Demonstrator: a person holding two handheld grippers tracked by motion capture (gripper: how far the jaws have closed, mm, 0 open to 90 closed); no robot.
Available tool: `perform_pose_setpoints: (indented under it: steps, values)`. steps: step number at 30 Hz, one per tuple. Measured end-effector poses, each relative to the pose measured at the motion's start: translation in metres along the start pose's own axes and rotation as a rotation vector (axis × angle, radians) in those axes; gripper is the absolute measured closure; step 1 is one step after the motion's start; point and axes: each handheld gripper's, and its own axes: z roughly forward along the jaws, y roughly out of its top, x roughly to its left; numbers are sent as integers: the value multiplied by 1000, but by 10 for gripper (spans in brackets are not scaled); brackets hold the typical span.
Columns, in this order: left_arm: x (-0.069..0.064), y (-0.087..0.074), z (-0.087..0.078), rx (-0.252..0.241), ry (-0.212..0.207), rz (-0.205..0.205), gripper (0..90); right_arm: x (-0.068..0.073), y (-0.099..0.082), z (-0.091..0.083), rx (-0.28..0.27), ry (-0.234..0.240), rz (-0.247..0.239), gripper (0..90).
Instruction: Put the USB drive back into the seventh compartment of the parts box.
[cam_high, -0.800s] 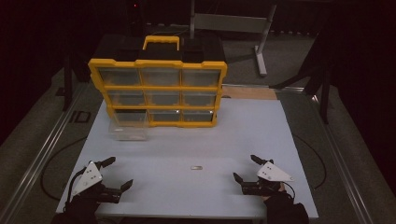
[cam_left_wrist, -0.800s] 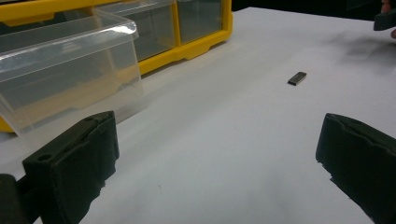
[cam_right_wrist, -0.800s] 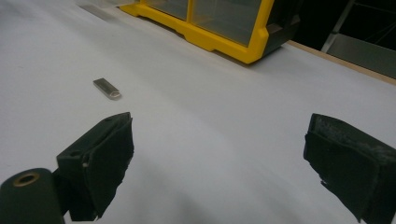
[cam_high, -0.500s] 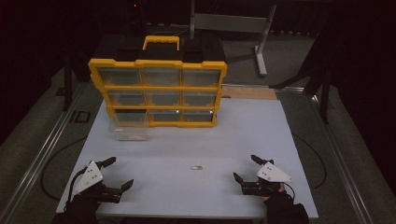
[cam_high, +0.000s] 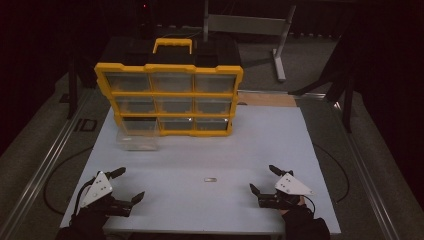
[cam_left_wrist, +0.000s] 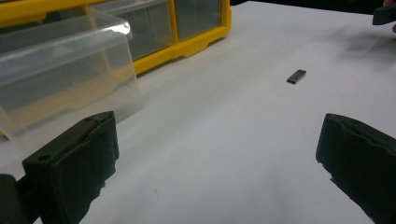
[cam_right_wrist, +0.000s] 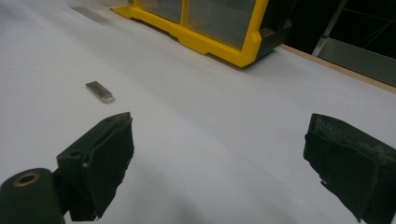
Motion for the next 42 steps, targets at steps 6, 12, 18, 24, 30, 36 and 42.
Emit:
perform_pose_setpoints:
  steps: [6, 12, 18, 24, 30, 36, 42]
  values:
    - [3, 11, -1, 6, -9, -5, 3, 2, 1, 1, 3, -1, -1, 85]
    - [7, 26, -3, 1, -22, 4, 2, 2, 2, 1, -1, -5, -1, 85]
    - [8, 44, -3, 1, -46, 33, 2, 3, 2, 1, 0, -8, -1, 85]
    - [10, 58, -1, 6, -54, 47, 2, 4, 2, 1, 2, -4, -8, 85]
    - [9, 72, 6, 27, -66, 64, 2, 4, 2, 1, 0, -2, -13, 85]
    - [8, 85, 11, 36, -85, 81, 2, 4, 3, 2, -4, -2, -14, 85]
    - [6, 93, 18, 52, -104, 98, 2, 4, 3, 2, -4, 2, -12, 85]
